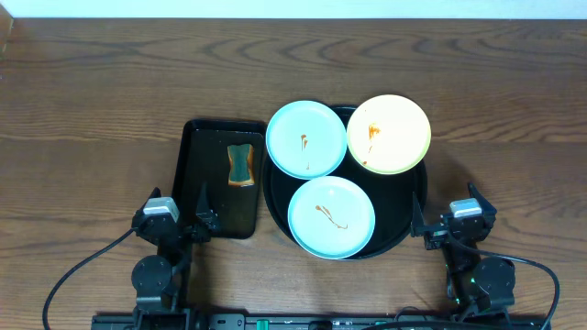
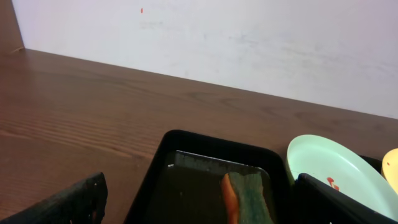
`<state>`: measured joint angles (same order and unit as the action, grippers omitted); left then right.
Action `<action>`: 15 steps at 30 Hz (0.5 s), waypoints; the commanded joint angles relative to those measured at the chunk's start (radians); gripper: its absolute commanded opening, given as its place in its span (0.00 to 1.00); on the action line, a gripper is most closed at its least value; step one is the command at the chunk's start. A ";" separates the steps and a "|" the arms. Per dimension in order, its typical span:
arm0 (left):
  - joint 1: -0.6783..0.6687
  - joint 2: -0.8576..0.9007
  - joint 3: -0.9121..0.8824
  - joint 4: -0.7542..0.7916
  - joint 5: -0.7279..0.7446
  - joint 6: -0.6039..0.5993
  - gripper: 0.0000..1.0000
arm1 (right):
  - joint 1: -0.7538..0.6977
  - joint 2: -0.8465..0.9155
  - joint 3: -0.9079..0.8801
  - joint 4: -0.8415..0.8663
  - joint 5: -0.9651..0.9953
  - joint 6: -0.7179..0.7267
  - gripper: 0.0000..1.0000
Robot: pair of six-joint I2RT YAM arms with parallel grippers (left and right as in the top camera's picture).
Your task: Clean dirty plates on tray and stack at the side
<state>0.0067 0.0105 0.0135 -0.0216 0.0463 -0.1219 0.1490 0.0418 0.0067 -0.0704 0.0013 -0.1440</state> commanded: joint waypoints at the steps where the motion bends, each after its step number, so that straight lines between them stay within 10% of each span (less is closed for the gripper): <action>1: 0.006 -0.006 -0.010 -0.046 -0.009 0.021 0.96 | 0.000 0.003 -0.001 -0.004 0.009 -0.011 0.99; 15: 0.006 -0.006 -0.010 -0.046 -0.009 0.021 0.95 | 0.000 0.003 -0.001 -0.004 0.009 -0.011 0.99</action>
<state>0.0067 0.0105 0.0135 -0.0216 0.0463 -0.1219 0.1490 0.0418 0.0067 -0.0704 0.0013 -0.1436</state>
